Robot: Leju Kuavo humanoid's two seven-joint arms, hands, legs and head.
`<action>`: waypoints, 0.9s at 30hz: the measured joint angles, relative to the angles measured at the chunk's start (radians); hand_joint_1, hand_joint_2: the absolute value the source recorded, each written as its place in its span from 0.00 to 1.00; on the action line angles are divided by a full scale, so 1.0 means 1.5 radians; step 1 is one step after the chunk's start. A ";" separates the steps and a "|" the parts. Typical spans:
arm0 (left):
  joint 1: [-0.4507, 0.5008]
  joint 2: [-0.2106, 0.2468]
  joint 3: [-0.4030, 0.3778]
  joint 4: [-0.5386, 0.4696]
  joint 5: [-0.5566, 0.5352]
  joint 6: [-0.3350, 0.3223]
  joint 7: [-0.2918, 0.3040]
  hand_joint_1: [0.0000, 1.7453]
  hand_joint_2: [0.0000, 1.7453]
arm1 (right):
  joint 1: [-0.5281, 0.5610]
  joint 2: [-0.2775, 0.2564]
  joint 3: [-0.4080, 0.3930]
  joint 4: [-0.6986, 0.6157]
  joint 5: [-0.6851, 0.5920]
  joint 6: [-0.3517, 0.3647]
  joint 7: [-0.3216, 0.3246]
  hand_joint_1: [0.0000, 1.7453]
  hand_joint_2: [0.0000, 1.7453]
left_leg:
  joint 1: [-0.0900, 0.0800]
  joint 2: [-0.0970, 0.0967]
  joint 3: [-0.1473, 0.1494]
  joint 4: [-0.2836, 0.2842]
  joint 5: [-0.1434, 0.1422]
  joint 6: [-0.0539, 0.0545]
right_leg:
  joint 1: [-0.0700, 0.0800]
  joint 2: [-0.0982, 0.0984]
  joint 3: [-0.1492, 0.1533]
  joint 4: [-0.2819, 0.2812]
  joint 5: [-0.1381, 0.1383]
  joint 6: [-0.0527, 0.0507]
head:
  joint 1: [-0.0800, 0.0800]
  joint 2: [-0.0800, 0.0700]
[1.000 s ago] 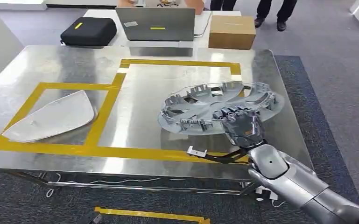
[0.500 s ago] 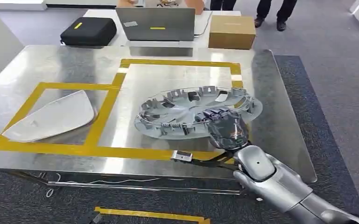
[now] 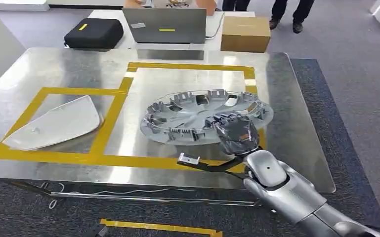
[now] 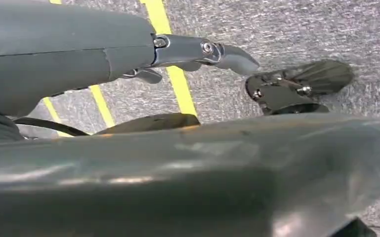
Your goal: Take the parts from the cabinet and place them on the table.
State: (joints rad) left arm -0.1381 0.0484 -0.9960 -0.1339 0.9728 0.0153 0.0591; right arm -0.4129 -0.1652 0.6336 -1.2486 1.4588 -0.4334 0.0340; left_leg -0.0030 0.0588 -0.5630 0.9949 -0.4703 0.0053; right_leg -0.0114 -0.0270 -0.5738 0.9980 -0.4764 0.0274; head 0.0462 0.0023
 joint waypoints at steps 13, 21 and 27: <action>0.003 0.000 -0.001 0.000 0.008 0.003 -0.013 0.00 0.00 | 0.000 0.000 -0.026 0.012 -0.004 0.014 0.001 0.00 1.00 | 0.000 0.000 0.000 0.000 0.000 0.000 | 0.000 0.000 0.000 0.000 0.000 0.000 | 0.000 0.000; 0.007 0.000 -0.001 0.000 0.032 0.008 -0.012 0.00 0.00 | -0.024 0.014 -0.036 0.012 -0.117 0.165 -0.026 0.00 1.00 | 0.000 0.000 0.000 0.000 0.000 0.000 | 0.000 0.000 0.000 0.000 0.000 0.000 | 0.000 0.000; 0.014 0.000 -0.001 0.000 0.058 0.008 -0.013 0.00 0.00 | -0.091 0.036 -0.024 0.011 -0.204 0.306 0.013 0.00 1.00 | 0.000 0.000 0.000 0.000 0.001 0.000 | 0.000 0.000 0.000 0.000 0.000 0.000 | 0.000 0.000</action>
State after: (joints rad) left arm -0.1175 0.0488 -0.9972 -0.1335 1.0602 0.0275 0.0389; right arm -0.5494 -0.1117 0.5982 -1.2318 1.1531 0.0257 0.0542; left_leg -0.0028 0.0590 -0.5632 0.9949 -0.4695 0.0053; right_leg -0.0113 -0.0266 -0.5739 0.9982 -0.4758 0.0270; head 0.0462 0.0023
